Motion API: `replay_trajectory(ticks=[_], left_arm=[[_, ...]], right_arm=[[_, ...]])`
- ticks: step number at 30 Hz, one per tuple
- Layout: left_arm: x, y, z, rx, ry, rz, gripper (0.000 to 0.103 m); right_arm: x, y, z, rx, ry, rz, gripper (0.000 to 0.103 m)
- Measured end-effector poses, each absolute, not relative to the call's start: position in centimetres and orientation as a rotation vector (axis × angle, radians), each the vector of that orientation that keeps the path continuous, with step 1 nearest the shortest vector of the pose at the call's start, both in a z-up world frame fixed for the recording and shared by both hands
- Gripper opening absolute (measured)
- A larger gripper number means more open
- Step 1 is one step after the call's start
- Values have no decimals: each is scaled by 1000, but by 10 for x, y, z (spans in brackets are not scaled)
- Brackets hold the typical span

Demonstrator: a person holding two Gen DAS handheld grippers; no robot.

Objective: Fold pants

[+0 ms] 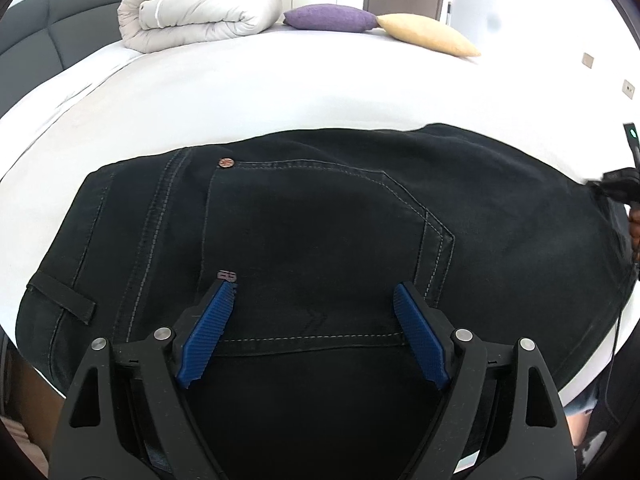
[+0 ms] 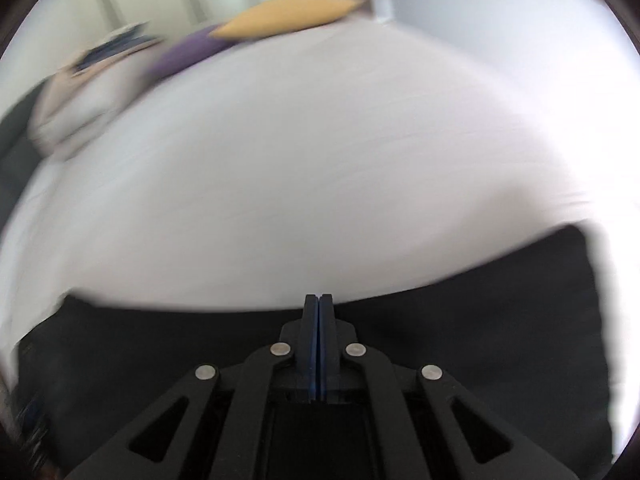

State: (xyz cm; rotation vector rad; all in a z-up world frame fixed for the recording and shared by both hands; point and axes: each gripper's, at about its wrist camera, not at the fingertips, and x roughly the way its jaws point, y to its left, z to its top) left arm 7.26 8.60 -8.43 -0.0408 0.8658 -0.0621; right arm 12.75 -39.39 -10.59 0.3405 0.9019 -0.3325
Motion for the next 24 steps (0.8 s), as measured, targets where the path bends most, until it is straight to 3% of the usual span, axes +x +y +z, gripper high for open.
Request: replay_trajectory(ticks=[3,6,7,10,11,12,20,24], left_arm=[[61,90,-76,-84,841,-58,82],[50,72,-61,-85,785,-108,82],[48,63,-57,-74,775,-137,82],[46,37,-60,-16,810,-205,82],[44,30,-65,5,840,-223,82],[42,26,-70,17,866,-238,82],[0,28,-82,59,890,-246,82],[3,25,-52,39,798,-260,81]], right_arm=[[90,-392,-91,462,864,-178,11],[53,-329,-94,506,885,167,25],[45,-311,-100,517,907,251,26],[46,-287,-135,577,1033,295,26],[39,-291,-149,591,1059,277,17],[32,-295,-154,584,1052,249,0],[-25,-327,-132,560,1069,113,0],[-25,-322,-112,646,965,219,10]])
